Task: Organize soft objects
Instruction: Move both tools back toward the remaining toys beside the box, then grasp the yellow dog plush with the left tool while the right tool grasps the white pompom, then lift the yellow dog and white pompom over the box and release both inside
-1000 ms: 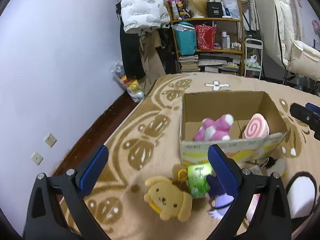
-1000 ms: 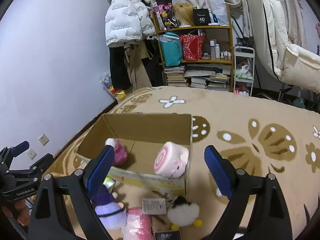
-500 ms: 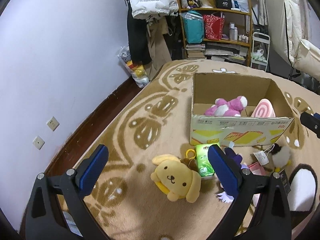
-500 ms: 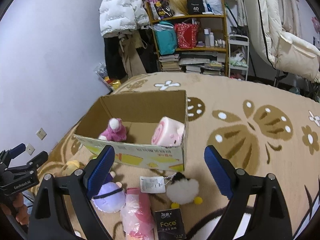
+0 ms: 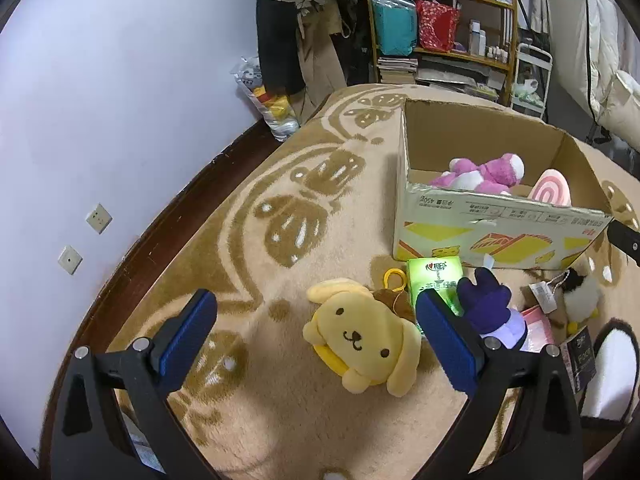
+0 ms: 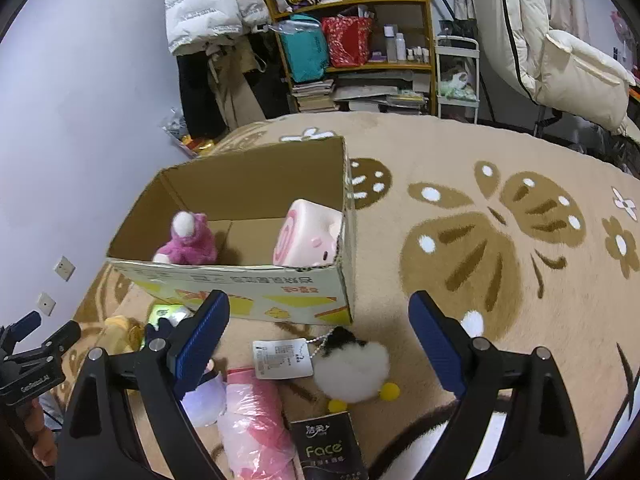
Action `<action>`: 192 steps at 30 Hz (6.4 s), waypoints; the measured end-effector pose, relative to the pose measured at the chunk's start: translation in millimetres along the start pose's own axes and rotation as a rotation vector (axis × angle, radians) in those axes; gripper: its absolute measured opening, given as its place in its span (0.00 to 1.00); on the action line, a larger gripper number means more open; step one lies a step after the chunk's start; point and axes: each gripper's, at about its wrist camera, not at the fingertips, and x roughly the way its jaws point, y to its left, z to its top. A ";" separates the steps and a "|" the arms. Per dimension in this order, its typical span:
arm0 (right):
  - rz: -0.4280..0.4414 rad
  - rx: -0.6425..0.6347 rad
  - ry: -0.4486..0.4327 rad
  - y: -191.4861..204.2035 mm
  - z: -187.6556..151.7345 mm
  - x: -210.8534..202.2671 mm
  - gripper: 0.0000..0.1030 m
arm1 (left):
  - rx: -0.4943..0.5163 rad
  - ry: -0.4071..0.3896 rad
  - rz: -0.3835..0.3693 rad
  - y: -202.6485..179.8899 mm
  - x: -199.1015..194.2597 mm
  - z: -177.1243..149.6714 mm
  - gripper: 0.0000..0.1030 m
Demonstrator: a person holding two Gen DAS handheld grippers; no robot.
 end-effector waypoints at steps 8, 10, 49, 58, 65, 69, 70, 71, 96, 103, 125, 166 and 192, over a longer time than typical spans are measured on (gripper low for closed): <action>-0.028 0.007 0.060 -2.1 -4.2 20.9 0.92 | 0.003 0.031 -0.034 0.1 9.7 1.7 0.96; -0.029 0.017 0.075 -3.2 -4.7 26.6 0.92 | 0.009 0.037 -0.039 -1.7 10.3 1.7 0.96; -0.087 0.024 0.334 -9.2 -24.6 104.3 0.75 | 0.073 0.267 -0.063 -29.4 79.0 -5.6 0.96; -0.089 0.026 0.339 -9.5 -24.4 102.9 0.73 | 0.060 0.284 -0.060 -26.3 81.0 -6.1 0.96; -0.092 0.010 0.367 -8.5 -33.9 108.3 0.66 | 0.037 0.314 -0.071 -23.4 85.5 -7.8 0.97; -0.091 0.007 0.374 -8.4 -35.6 109.9 0.60 | 0.028 0.326 -0.074 -21.6 86.6 -7.8 0.97; -0.089 0.009 0.377 -8.9 -36.2 110.1 0.57 | 0.027 0.325 -0.074 -21.4 85.9 -7.9 0.97; -0.089 0.010 0.378 -9.2 -36.7 110.5 0.56 | 0.028 0.325 -0.072 -21.6 85.6 -8.1 0.97; -0.056 0.006 0.350 -16.1 -34.0 88.1 0.35 | -0.081 0.351 -0.196 -14.2 86.9 -19.0 0.70; -0.024 0.020 0.276 -14.5 -25.8 67.0 0.35 | -0.051 0.289 -0.164 -17.7 66.7 -23.1 0.66; 0.038 0.001 0.019 3.4 2.7 -5.1 0.35 | -0.030 -0.103 -0.073 -12.8 -20.9 -5.7 0.66; -0.147 -0.263 -0.291 57.7 92.9 -6.9 0.35 | 0.125 -0.392 -0.087 -63.3 -18.9 102.5 0.66; -0.015 -0.186 -0.144 38.6 83.3 50.8 0.36 | 0.122 -0.160 -0.302 -76.7 40.6 86.6 0.73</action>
